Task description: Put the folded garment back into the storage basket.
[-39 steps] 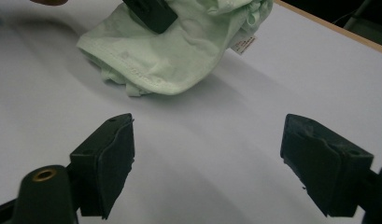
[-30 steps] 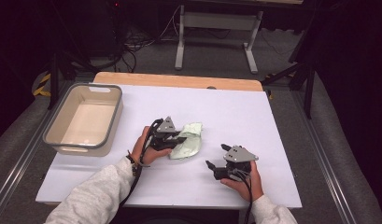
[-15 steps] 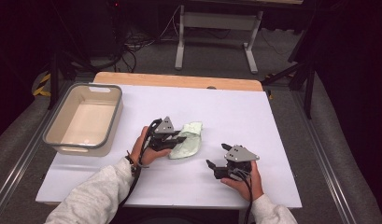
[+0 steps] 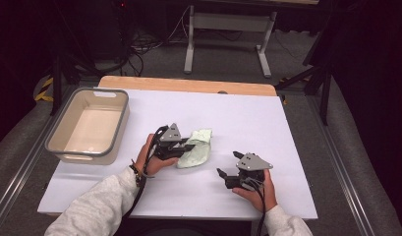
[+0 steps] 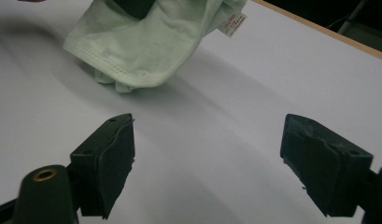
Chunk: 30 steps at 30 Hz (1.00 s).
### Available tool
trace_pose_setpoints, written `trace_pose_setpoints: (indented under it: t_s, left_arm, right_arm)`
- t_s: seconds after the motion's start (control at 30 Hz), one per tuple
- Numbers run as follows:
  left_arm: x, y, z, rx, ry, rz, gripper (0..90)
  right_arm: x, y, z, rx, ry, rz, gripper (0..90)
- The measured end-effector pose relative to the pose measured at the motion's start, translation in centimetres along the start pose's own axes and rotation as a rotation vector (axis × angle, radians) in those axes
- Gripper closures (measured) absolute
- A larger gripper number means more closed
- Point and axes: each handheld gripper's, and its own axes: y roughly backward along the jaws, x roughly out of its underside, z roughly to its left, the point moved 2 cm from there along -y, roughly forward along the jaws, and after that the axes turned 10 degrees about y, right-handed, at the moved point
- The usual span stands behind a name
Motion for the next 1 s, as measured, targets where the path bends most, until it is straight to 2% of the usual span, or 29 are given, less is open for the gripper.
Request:
trace_pose_setpoints:
  t_s: [0.27, 0.5, 1.0]
  left_arm:
    - [0.0, 0.8, 0.0, -0.011, -0.019, -0.012, 72.5]
    - [0.3, 1.4, 0.0, -0.010, -0.013, -0.038, 72.5]
    - [0.8, 2.8, 0.0, -0.009, -0.013, -0.056, 72.5]
  right_arm:
    - [0.1, 0.0, -0.1, 0.003, -0.002, -0.002, 18.4]
    - [0.2, 0.1, 0.1, 0.001, -0.003, -0.001, 18.4]
    - [0.1, 0.4, 0.1, 0.016, 0.006, -0.013, 18.4]
